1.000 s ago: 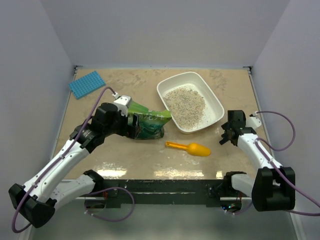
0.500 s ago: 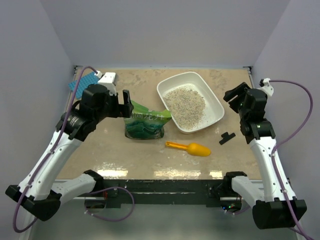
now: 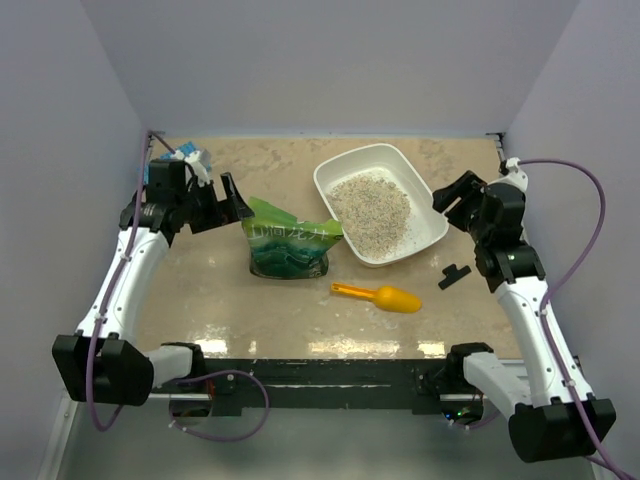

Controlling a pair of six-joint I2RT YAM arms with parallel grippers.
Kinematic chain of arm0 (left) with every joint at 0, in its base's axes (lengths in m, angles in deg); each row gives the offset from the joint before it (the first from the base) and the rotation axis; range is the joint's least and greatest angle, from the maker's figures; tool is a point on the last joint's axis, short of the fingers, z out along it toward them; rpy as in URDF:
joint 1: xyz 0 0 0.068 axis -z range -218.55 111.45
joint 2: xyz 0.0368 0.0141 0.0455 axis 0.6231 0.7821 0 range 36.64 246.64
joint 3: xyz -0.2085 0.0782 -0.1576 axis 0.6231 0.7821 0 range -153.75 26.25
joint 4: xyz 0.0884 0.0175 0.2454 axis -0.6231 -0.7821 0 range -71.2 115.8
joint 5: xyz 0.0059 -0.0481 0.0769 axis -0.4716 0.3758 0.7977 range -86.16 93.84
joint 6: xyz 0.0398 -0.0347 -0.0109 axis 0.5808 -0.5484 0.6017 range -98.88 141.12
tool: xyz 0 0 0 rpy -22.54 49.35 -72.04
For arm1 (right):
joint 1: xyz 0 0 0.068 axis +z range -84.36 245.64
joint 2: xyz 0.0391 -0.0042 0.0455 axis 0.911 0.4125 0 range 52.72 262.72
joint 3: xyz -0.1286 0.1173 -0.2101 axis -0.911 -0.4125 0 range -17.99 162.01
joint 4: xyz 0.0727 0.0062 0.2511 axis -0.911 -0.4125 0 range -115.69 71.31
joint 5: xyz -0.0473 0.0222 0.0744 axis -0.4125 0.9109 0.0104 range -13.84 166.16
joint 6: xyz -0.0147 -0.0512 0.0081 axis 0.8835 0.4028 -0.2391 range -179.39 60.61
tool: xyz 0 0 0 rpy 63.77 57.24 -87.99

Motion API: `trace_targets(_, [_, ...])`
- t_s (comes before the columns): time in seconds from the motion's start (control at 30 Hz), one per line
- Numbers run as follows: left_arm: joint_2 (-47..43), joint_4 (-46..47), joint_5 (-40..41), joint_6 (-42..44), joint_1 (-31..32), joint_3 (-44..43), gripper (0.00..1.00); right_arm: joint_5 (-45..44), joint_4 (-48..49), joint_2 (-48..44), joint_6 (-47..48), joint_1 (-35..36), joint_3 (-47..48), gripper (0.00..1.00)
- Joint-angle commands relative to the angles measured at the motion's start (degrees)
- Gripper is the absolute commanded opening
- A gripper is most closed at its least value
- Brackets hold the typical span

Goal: Fill the litter box with clean litter

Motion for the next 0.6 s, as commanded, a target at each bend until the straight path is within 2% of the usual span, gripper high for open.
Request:
trace_targets(0.0, [0.62, 6.4, -16.87, -2.64, -1.33, 4.58, 1.0, 1.32, 3.05, -1.66, 2.39, 0.39, -0.82, 0.67])
trace_targets(0.2, [2.99, 13.86, -26.55, -5.19, -1.33, 8.11, 1.0, 1.94, 3.49, -1.92, 2.91, 0.39, -2.23, 0.67])
trace_targets(0.43, [5.71, 19.23, -30.87, -6.42, -1.33, 8.64, 0.99, 1.5, 2.96, -3.24, 3.35, 0.39, -3.72, 0.67])
trace_targets(0.57, [6.16, 25.72, -36.39, -8.62, -1.33, 10.74, 0.95, 1.15, 2.43, -4.03, 3.88, 0.48, -4.34, 0.67])
